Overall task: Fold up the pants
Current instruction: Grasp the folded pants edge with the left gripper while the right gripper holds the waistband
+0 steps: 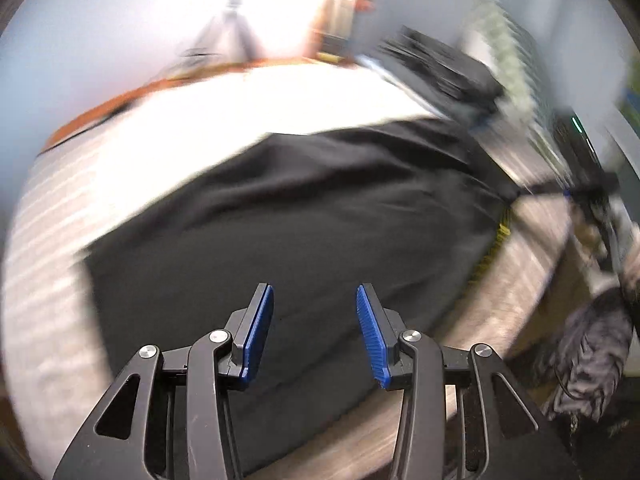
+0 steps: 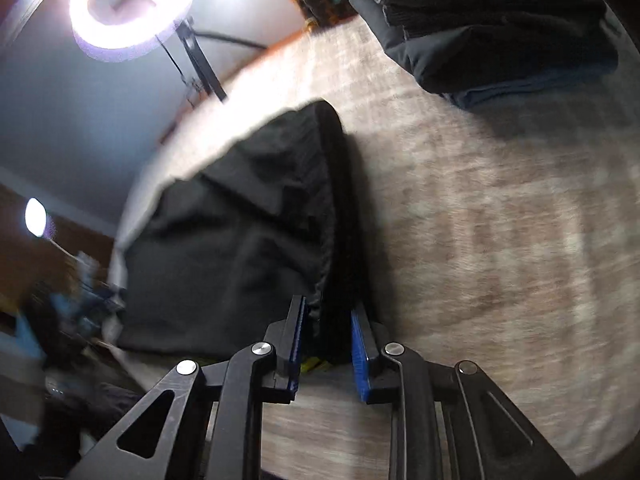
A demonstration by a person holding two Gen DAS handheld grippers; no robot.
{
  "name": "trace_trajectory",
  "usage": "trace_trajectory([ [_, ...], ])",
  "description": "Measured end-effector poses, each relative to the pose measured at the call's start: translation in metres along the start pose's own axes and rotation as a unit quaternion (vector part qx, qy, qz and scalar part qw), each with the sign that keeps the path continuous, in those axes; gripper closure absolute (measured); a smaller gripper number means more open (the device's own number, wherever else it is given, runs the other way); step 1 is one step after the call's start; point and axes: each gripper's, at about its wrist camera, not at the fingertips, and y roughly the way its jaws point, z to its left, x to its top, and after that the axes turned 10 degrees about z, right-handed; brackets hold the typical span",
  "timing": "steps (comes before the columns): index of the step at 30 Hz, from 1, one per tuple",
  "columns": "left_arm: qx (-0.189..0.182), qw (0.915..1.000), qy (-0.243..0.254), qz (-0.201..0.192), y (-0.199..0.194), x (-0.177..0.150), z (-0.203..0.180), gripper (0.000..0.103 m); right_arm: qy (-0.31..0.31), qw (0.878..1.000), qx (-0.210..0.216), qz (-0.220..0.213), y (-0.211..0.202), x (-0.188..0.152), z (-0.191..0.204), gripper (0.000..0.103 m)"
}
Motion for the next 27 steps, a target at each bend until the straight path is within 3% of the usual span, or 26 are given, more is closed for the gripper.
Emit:
trace_trajectory([
  [1, 0.016, 0.9995, -0.027, -0.005, -0.009, -0.007, 0.018, 0.059, 0.008, 1.0, 0.002, 0.001, -0.001, 0.0, -0.004, 0.079],
  [2, 0.027, 0.9978, -0.061, -0.006, -0.018, -0.016, 0.039, 0.058, 0.019, 1.0, 0.005, -0.006, -0.003, 0.001, -0.008, 0.067],
  [3, 0.031, 0.9957, -0.087, -0.005, -0.024, -0.024, 0.054, 0.058, 0.024, 1.0, 0.009, -0.013, -0.009, 0.0, -0.013, 0.063],
  [6, 0.033, 0.9849, -0.17, 0.007, -0.036, -0.055, 0.094, 0.058, 0.031, 0.999, 0.031, -0.029, -0.02, 0.002, -0.018, 0.062],
  [10, 0.021, 0.9804, -0.193, 0.036, -0.024, -0.082, 0.092, 0.058, 0.022, 0.999, 0.027, -0.025, -0.016, 0.001, -0.011, 0.058],
  [13, 0.032, 0.9766, -0.204, 0.062, -0.006, -0.089, 0.085, 0.058, 0.016, 1.0, 0.007, -0.01, -0.003, 0.002, -0.005, 0.056],
  [18, 0.043, 0.9682, -0.246, 0.023, -0.018, -0.104, 0.077, 0.058, 0.022, 0.999, 0.001, -0.023, -0.003, 0.0, -0.002, 0.056],
  [21, 0.037, 0.9672, -0.25, 0.028, -0.019, -0.115, 0.071, 0.059, 0.033, 0.999, -0.001, -0.021, -0.002, -0.005, -0.01, 0.056],
  [24, 0.009, 0.9592, -0.281, 0.031, -0.013, -0.117, 0.078, 0.062, 0.037, 0.999, 0.003, -0.021, -0.002, -0.004, -0.013, 0.056],
  [27, 0.001, 0.9534, -0.301, 0.022, -0.008, -0.115, 0.083, 0.073, 0.029, 0.999, 0.003, -0.026, -0.002, -0.003, -0.006, 0.056],
])
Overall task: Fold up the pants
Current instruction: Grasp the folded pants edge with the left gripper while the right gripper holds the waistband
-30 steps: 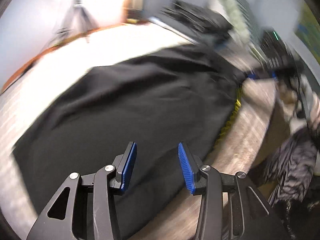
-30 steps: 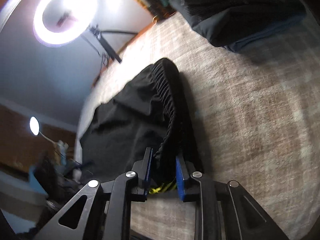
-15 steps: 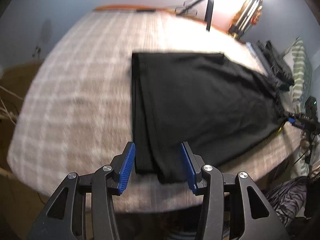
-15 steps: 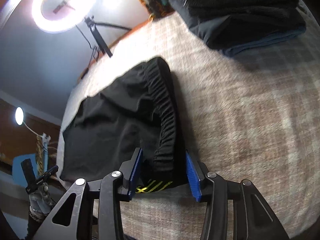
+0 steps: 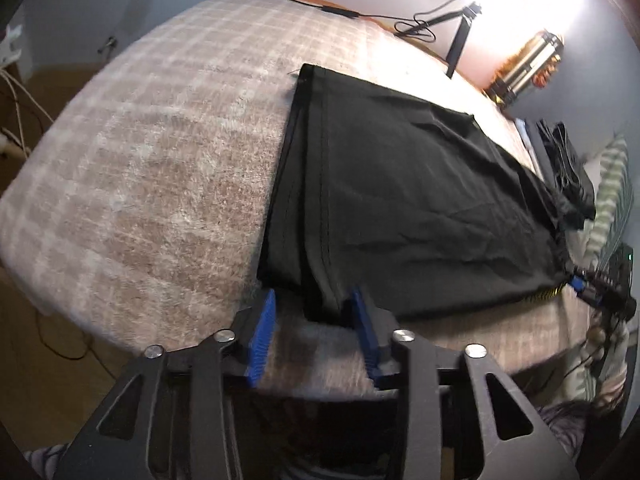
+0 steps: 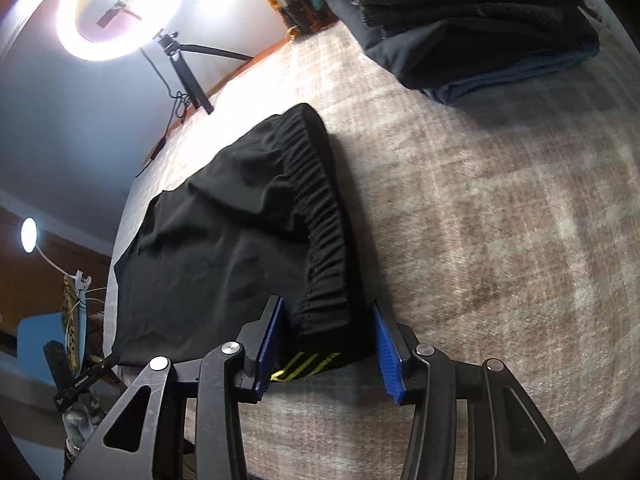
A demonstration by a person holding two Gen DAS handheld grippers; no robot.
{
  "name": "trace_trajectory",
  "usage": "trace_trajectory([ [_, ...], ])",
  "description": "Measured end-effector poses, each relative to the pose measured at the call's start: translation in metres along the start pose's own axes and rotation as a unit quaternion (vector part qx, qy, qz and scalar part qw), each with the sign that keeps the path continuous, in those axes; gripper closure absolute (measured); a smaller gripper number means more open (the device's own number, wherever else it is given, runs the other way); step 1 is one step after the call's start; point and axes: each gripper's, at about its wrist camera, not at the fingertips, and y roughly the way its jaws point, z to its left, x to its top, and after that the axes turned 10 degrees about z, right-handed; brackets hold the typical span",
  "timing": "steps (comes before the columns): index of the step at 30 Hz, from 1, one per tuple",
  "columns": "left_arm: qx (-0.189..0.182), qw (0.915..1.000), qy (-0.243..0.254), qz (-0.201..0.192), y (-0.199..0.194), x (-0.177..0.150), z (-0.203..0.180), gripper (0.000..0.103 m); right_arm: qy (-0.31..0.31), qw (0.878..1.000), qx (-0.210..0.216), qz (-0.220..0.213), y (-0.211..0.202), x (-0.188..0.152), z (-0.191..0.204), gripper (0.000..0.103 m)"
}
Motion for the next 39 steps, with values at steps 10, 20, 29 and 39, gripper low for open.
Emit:
trace_trajectory([
  [10, -0.018, 0.9997, -0.002, -0.017, -0.005, 0.003, -0.006, 0.101, -0.009, 1.0, -0.009, -0.004, 0.002, 0.0, 0.006, 0.057],
  [20, -0.032, 0.9993, -0.016, 0.006, 0.004, -0.011, -0.003, 0.097, -0.016, 1.0, -0.014, -0.002, 0.006, 0.001, 0.011, 0.057],
  [29, -0.006, 0.9992, 0.003, -0.039, -0.016, 0.003, 0.001, 0.101, -0.02, 1.0, -0.01, -0.006, 0.002, -0.001, 0.012, 0.06],
  [39, 0.045, 0.9983, 0.035, -0.011, -0.009, 0.009, -0.001, 0.092, -0.062, 0.996, -0.058, 0.006, 0.01, -0.006, 0.022, 0.065],
])
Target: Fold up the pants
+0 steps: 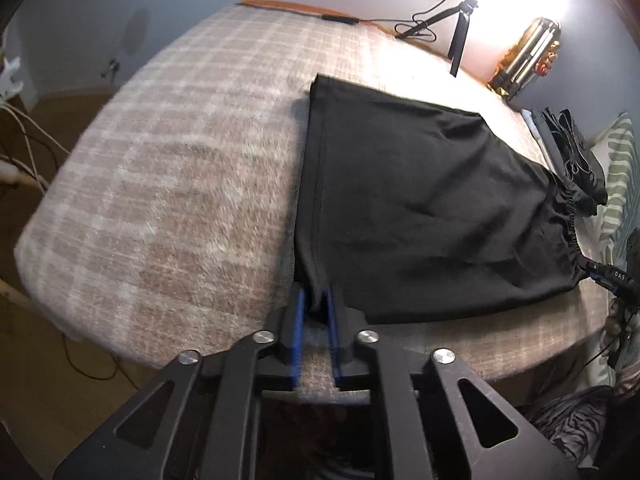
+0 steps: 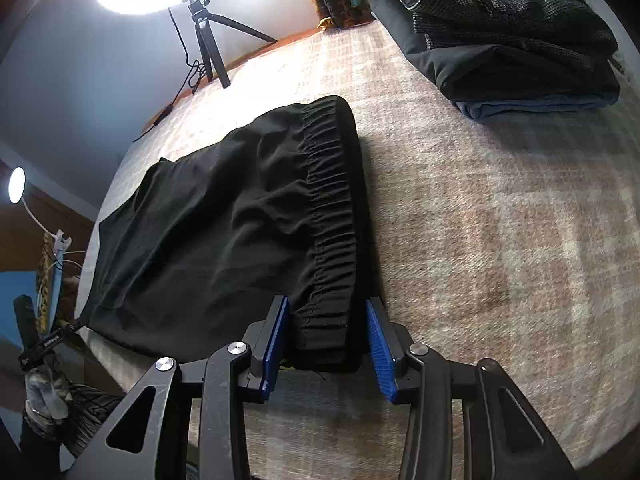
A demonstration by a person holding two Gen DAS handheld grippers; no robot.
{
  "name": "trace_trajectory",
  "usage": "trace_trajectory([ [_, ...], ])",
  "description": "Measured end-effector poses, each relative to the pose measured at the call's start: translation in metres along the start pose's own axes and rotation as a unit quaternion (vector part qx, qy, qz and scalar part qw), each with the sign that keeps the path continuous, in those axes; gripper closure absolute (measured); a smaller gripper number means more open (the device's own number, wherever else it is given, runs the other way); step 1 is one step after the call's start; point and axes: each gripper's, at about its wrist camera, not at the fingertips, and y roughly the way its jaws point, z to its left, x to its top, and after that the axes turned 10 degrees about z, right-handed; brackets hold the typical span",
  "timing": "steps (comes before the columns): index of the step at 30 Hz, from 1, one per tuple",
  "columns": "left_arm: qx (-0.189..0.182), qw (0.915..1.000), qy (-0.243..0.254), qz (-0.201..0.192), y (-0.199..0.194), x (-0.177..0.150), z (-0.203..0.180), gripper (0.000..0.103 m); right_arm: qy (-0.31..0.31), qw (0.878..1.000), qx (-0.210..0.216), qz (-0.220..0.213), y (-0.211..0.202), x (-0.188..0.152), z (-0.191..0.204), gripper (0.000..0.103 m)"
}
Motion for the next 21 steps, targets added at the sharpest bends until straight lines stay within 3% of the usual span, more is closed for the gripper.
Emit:
trace_trajectory([
  [4, 0.049, 0.9973, 0.035, -0.042, -0.023, 0.006, -0.014, 0.092, -0.008, 1.0, -0.01, 0.009, 0.002, -0.002, -0.004, 0.066],
  [6, 0.061, 0.9945, 0.059, -0.062, -0.033, 0.008, -0.026, 0.085, -0.001, 1.0, 0.011, 0.003, -0.003, -0.002, -0.01, 0.063],
  [8, 0.055, 0.9893, 0.106, -0.084, -0.042, 0.012, -0.055, 0.071, 0.008, 0.999, 0.034, -0.012, -0.013, -0.003, -0.017, 0.062],
  [12, 0.023, 0.9749, 0.201, -0.093, -0.038, 0.014, -0.123, 0.066, 0.02, 0.996, 0.066, -0.054, -0.037, 0.0, -0.027, 0.059],
  [17, -0.048, 0.9425, 0.321, -0.078, -0.01, 0.01, -0.232, 0.063, 0.043, 0.993, 0.081, -0.077, -0.05, 0.003, -0.036, 0.058],
  [21, -0.089, 0.9097, 0.4, -0.07, 0.005, -0.007, -0.307, 0.063, 0.057, 0.991, 0.085, -0.09, -0.06, 0.001, -0.043, 0.05],
])
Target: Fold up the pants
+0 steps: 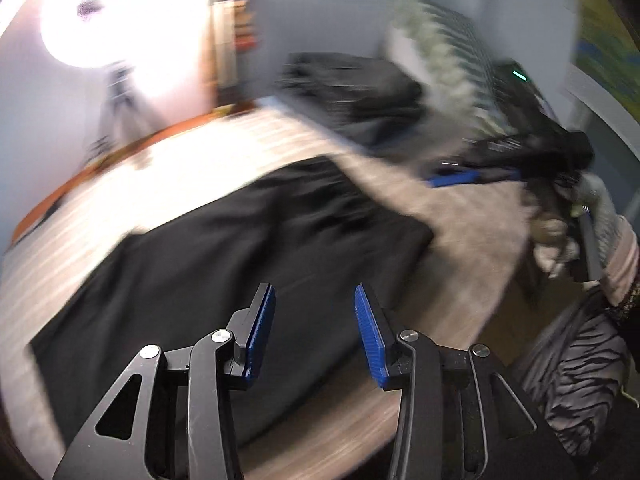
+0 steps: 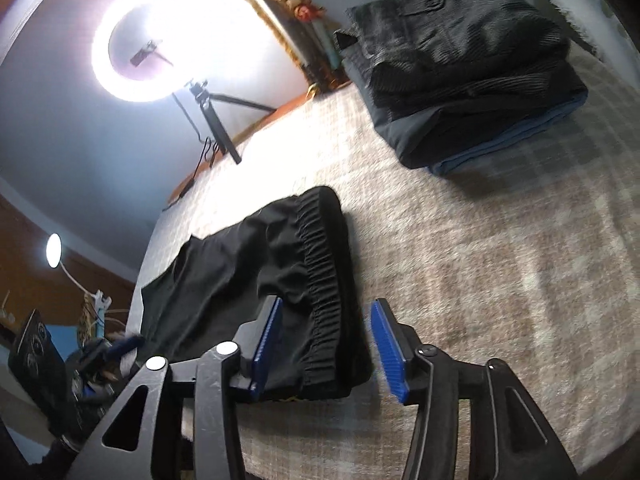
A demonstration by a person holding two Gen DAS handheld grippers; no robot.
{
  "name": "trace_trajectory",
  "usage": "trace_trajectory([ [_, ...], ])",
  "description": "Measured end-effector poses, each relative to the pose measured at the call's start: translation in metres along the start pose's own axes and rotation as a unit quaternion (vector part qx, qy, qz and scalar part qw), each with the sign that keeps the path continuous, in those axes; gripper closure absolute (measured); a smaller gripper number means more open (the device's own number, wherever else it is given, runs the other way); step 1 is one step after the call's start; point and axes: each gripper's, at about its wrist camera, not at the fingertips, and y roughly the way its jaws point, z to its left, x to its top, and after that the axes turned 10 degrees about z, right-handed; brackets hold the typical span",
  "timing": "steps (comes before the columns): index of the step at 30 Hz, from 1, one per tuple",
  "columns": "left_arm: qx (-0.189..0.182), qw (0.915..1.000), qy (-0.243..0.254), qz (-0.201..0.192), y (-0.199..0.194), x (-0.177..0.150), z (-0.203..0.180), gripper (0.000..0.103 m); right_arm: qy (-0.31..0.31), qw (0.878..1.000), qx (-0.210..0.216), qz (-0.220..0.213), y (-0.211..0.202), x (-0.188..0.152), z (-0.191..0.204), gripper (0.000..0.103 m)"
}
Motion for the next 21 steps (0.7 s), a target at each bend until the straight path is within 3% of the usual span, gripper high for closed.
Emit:
trace_trajectory([
  [8, -0.036, 0.9939, 0.1, 0.031, 0.061, 0.038, -0.077, 0.063, 0.037, 0.999, 0.008, -0.018, -0.016, 0.002, -0.026, 0.049],
  [10, -0.035, 0.9928, 0.107, 0.042, 0.075, 0.043, -0.087, 0.063, 0.04, 0.999, 0.009, -0.018, -0.018, 0.003, -0.03, 0.049],
  [13, -0.025, 0.992, 0.112, 0.053, 0.094, 0.048, -0.095, 0.051, 0.046, 0.999, 0.016, -0.021, -0.02, 0.003, -0.035, 0.049],
  [21, 0.012, 0.9939, 0.083, 0.072, 0.125, 0.053, -0.095, 0.05, 0.044, 0.999, 0.025, -0.02, -0.02, 0.008, -0.034, 0.049],
])
